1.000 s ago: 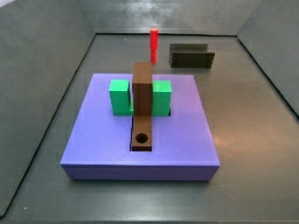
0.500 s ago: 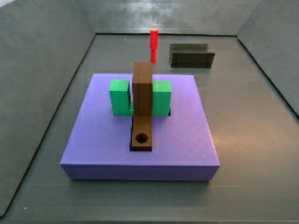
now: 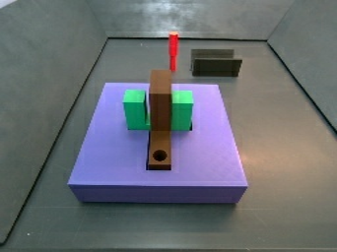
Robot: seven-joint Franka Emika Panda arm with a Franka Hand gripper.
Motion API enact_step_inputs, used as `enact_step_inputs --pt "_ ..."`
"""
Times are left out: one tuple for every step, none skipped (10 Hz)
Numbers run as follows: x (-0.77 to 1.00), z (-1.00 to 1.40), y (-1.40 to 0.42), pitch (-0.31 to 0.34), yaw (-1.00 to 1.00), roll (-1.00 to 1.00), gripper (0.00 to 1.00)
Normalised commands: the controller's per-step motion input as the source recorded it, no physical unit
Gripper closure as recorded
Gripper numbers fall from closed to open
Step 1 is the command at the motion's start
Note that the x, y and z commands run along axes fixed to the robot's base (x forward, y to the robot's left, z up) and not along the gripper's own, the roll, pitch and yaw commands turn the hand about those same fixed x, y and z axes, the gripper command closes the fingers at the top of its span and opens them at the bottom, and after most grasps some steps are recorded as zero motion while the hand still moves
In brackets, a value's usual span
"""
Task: Pick up the blue object. Move up. Place the blue object on the fixture. Regrasp the blue object. Move to above the board. Insert the blue object.
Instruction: Move to above the board, then insert the blue object.
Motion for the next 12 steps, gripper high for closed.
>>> enact_step_inputs --pt "-0.06 0.0 0.01 0.037 -0.02 -0.42 1.0" --pt "-0.06 0.0 0.01 0.009 -0.01 -0.28 1.0" --pt "0.0 0.0 -0.06 0.0 0.0 0.0 1.0" --pt "0.0 -0.22 0.0 -0.05 -0.01 -0.06 1.0" --pt "0.0 -0.43 -0.06 -0.124 0.0 -0.09 1.0" --pt "0.0 -0.51 -0.17 -0.116 0.0 -0.12 1.0" --pt "0.0 -0.43 -0.25 -0.084 0.0 -0.12 1.0" --pt "0.03 -0.38 -0.37 -0.057 0.06 -0.08 1.0" --pt "-0.05 0.0 -0.69 0.0 0.18 0.0 1.0" --pt "-0.25 0.15 -0.63 -0.026 0.05 -0.24 1.0" --pt "-0.12 0.0 -0.72 -0.061 0.06 -0.3 1.0" --pt "0.0 -0.21 -0.74 -0.047 0.21 -0.18 1.0"
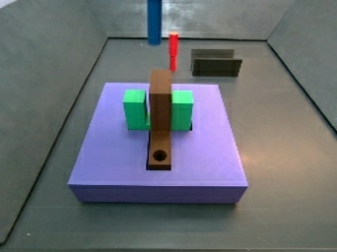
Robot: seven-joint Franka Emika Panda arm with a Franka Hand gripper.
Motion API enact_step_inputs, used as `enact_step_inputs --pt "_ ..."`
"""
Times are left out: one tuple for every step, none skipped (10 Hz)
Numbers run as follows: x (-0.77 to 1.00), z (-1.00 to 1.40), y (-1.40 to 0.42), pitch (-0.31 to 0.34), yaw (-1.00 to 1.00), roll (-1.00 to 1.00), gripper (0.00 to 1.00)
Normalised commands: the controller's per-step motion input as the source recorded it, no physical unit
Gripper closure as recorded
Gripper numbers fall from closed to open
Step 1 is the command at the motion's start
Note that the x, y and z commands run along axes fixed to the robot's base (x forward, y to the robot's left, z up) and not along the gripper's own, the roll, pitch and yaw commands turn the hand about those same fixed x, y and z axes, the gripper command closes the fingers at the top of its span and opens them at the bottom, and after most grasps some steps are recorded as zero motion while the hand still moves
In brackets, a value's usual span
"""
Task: Pick up the blue object. Move up. Place the blue object on the fixture. Regrasp the blue object. Move to above the board. Insert the blue object.
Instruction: Insert the blue object.
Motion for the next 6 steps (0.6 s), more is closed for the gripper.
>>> enact_step_inputs --pt "-0.03 -0.62 -0.52 -0.177 0.25 -0.12 1.0" --pt "0.0 -0.77 -0.23 -0.19 0.21 -0.04 1.0" --pt "0.12 -0.62 -0.37 -0.159 0.4 0.05 1.0" --pt "0.06 -0.59 -0.36 -0.179 0.4 0.26 1.0" --pt "0.17 -0.46 -0.42 -0.067 0.31 0.33 1.0" --pt "0.28 -0.43 -0.36 0.0 0.29 0.39 1.0"
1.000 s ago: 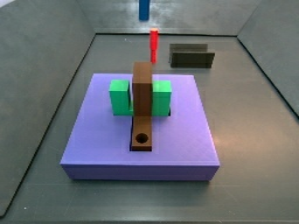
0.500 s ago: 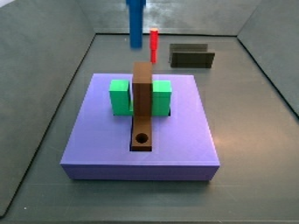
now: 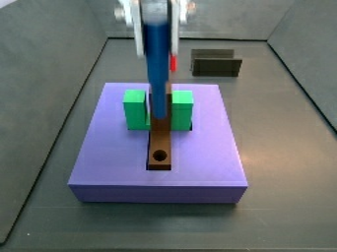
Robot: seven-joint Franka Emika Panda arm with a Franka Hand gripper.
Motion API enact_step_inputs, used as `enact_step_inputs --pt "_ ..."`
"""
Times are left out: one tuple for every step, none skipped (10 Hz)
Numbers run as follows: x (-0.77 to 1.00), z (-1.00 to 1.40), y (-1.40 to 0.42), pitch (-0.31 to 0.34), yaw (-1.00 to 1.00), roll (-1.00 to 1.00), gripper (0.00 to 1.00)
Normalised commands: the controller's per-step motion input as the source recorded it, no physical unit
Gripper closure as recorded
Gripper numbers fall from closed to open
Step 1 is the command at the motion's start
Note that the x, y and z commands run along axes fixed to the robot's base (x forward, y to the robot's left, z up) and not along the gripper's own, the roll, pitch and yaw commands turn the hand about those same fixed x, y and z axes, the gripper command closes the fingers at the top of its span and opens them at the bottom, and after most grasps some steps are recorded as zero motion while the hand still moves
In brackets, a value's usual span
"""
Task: Pick up the blue object. Move up. Place the blue object on the fixture. Regrasp the blue object. Move to above the board. Insert the blue object.
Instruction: Insert the blue object.
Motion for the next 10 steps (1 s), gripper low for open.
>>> enact_step_inputs --pt "0.29 -0.59 -0.17 0.049 0.08 0.28 1.0" --pt "0.13 -0.74 -0.03 0.021 0.0 0.11 1.0" --pt "0.08 -0.65 0.0 0.04 0.0 0.06 1.0" --pt "0.0 -0.55 0.0 0.0 0.0 0.0 1.0" --pt "0.0 -0.39 0.0 0.0 0.0 -0.07 1.0" --pt "-0.01 -0.36 0.0 0.0 0.0 -0.08 1.0" --pt "-0.03 -0.33 0.0 0.0 0.0 -0.05 1.0" --pt "0.0 -0.26 0.0 0.0 0.0 -0.03 1.0" --pt "0.0 -0.28 0.0 0.0 0.0 -0.01 1.0" --pt "0.0 -0.28 0.0 0.0 0.0 -0.02 1.0"
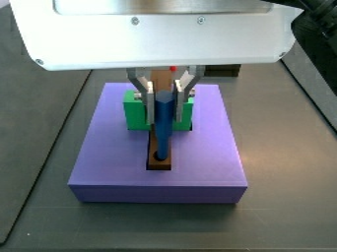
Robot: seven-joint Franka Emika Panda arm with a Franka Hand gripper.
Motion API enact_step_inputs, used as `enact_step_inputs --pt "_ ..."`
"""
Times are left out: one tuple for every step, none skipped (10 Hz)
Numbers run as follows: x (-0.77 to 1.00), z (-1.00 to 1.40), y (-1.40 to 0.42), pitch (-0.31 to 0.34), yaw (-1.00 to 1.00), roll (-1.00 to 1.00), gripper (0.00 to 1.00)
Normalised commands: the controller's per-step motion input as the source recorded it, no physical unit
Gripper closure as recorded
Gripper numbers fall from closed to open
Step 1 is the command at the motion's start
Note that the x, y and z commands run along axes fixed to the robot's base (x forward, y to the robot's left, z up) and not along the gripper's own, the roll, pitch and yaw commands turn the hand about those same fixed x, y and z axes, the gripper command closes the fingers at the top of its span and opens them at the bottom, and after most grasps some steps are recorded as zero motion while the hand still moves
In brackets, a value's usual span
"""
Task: Pick up the blue object. Move up. Place the blue object on the fixture. Regrasp the blue object. Move to above the board. Insert the blue object.
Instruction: Insert the blue object.
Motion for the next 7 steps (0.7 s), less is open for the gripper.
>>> enact_step_inputs --pt "0.0 -0.3 0.0 0.0 -0.01 -0.02 1.0" --pt "-0.22 -0.25 0.0 0.0 0.0 0.0 1.0" --pt "-0.33 -0.08 0.0 -0.05 0.03 -0.01 1.0" --pt "-0.16 -0.07 -0.1 -0.026 0.07 0.0 1.0" --pt "-0.09 -0.17 -0.08 -0.011 0.03 0.0 1.0" --pt "0.0 -0.23 -0.11 0.0 0.0 -0.01 1.0" --pt "0.18 -0.3 -0.1 0.007 0.04 0.0 1.0"
